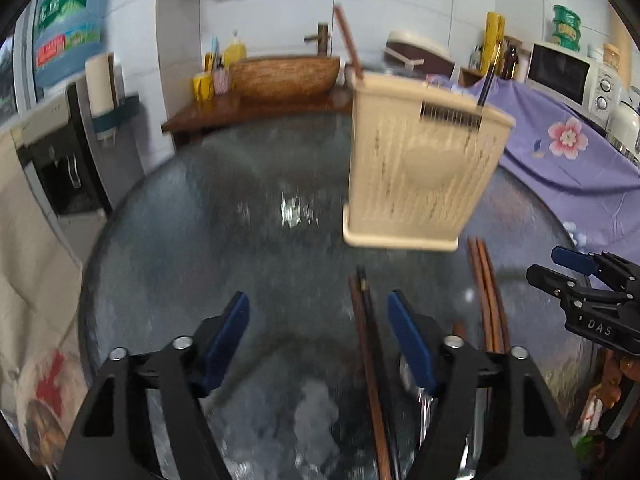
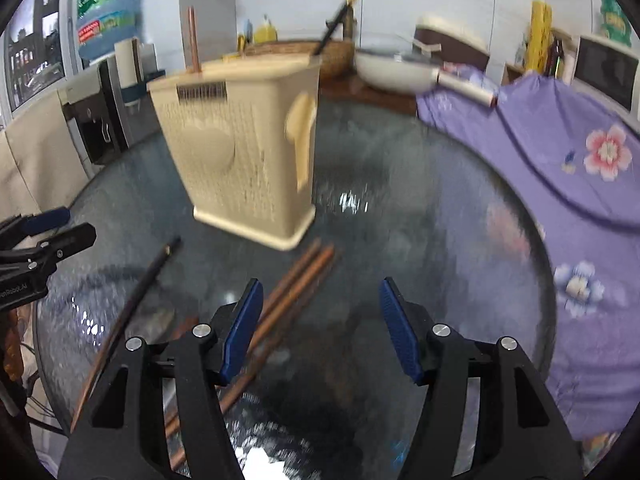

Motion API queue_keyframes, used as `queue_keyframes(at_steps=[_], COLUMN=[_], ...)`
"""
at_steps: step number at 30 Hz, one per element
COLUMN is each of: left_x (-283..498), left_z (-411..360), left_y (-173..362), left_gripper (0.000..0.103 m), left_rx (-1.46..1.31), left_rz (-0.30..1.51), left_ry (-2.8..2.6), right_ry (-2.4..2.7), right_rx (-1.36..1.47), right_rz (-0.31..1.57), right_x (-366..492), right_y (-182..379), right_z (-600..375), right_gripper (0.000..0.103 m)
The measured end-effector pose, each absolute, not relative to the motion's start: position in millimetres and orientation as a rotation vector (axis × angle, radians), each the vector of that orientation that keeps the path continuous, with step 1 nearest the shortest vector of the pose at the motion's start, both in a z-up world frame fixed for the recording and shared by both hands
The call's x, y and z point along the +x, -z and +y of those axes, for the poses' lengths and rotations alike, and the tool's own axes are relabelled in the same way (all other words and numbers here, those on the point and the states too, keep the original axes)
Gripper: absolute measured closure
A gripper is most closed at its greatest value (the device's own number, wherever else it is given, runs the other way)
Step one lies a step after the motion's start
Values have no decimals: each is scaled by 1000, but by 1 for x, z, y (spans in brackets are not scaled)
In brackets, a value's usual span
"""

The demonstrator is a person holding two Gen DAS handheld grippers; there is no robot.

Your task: Organize utensils

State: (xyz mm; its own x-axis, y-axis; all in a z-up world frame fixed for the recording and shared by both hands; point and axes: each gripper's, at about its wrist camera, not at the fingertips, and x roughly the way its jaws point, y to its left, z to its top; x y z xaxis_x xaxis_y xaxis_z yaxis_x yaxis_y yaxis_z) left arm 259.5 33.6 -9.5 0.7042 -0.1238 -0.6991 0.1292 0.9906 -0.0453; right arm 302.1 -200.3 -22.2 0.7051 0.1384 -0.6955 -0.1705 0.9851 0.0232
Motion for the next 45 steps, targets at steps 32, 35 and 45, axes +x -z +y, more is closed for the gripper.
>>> queue_keyframes(at_steps=[32,35,45], left_x=[232,233,232], left_z=[23,28,26], left_y=[54,54,52], left_gripper=[67,67,67], left_rx=[-31,-39,-47], left_rz=[895,895,895], left_ry=[204,190,195], right_ry=[-96,-106,-134], right_rx=[-177,-162,-74], right_rz=[865,869,843], right_x=[272,272,269], right_y=[64,66,58], right_z=[-173,-179,-186], right_gripper=[48,49,49])
